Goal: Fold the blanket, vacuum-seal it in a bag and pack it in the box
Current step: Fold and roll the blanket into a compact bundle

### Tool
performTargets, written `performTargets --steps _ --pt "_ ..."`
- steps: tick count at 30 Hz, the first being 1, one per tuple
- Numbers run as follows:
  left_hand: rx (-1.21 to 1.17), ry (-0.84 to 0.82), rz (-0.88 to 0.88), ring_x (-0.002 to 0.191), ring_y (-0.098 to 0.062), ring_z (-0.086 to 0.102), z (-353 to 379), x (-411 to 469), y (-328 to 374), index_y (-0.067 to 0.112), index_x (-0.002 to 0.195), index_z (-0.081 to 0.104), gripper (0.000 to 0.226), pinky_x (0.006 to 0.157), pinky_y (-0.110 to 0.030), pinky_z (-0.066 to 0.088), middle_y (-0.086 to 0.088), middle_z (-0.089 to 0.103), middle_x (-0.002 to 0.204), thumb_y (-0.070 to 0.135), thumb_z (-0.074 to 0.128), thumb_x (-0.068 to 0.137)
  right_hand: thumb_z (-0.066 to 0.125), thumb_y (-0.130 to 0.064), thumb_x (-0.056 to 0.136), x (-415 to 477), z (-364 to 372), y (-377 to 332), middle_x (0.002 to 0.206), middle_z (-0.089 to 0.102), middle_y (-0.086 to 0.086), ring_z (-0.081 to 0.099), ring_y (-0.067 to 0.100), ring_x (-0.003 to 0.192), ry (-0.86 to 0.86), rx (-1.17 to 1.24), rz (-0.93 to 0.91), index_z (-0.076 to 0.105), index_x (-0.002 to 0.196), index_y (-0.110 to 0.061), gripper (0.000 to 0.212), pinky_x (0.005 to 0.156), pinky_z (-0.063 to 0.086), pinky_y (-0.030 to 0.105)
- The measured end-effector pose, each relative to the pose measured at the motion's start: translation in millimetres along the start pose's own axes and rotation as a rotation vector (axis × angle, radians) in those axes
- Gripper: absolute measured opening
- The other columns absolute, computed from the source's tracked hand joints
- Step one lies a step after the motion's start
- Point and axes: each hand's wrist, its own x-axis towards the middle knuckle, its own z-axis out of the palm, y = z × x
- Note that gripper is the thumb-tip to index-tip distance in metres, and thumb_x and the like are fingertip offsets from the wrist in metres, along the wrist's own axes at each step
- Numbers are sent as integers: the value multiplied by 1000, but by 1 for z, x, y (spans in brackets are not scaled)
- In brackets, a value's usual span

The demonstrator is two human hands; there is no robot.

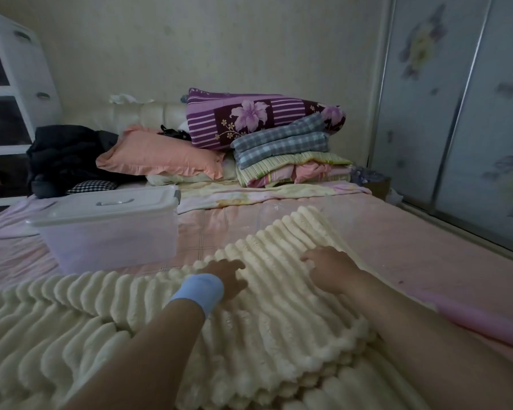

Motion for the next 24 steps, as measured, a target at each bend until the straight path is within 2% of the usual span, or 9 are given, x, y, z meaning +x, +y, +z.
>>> performTargets --steps 3,5,8,11,14,17,20,22,24 --pt "190 -216 -201 148 -33 7 22 -3 -44 28 155 -2 79 119 -46 15 -8 -1 162 61 38 95 47 -23 89 19 22 -7 169 5 1 10 23 154 -113 -79 -68 19 158 -40 76 120 22 49" --pt "223 -273 -229 149 -31 2 17 -16 -50 16 153 -11 76 119 -40 12 -10 -12 161 52 31 101 48 -30 84 37 41 -7 169 6 -1 16 23 154 -262 -116 -71 21 155 -47 78 119 26 48" --pt "299 -280 -266 147 -26 16 -11 16 -50 15 154 4 66 116 -38 19 -9 8 161 42 33 103 47 -38 81 74 52 -6 130 64 -4 60 23 118 -145 -91 -78 68 119 -39 43 96 50 36" --pt "343 -96 -248 118 -24 54 -14 88 -48 15 137 50 40 97 -34 42 -6 53 137 23 44 99 46 -25 89 116 37 -8 113 67 -5 64 24 98 205 -78 -73 72 103 -28 29 81 51 34" --pt "143 188 -152 121 -30 52 -5 143 -31 16 136 47 39 96 -39 44 -9 52 134 25 44 98 46 -15 96 158 19 -4 144 43 1 61 32 102 319 -150 -99 53 137 -25 43 75 45 34" --pt "53 132 -152 134 -36 35 14 174 -28 26 149 20 61 108 -49 34 -11 36 148 38 48 96 44 -14 99 190 13 3 168 1 7 62 35 110 182 -325 -74 7 160 -32 74 74 46 36" --pt "114 -69 -221 118 -30 51 23 177 -41 17 143 39 57 98 -39 42 -11 50 138 43 51 94 52 -19 98 202 22 6 165 17 13 52 34 130 -21 -337 -111 -12 158 -36 90 92 48 39" --pt "248 -118 -171 93 -24 58 12 172 -42 15 122 59 40 85 -31 47 -5 63 119 42 56 92 55 -20 96 201 29 7 147 45 15 53 31 125 -68 -365 -124 3 160 -34 84 93 42 34" --pt "384 -94 -154 97 -24 59 -4 169 -37 13 122 61 36 86 -30 47 -4 63 120 36 53 95 56 -20 94 197 30 10 141 50 9 54 26 122 27 -370 -90 43 146 -29 55 90 40 30"
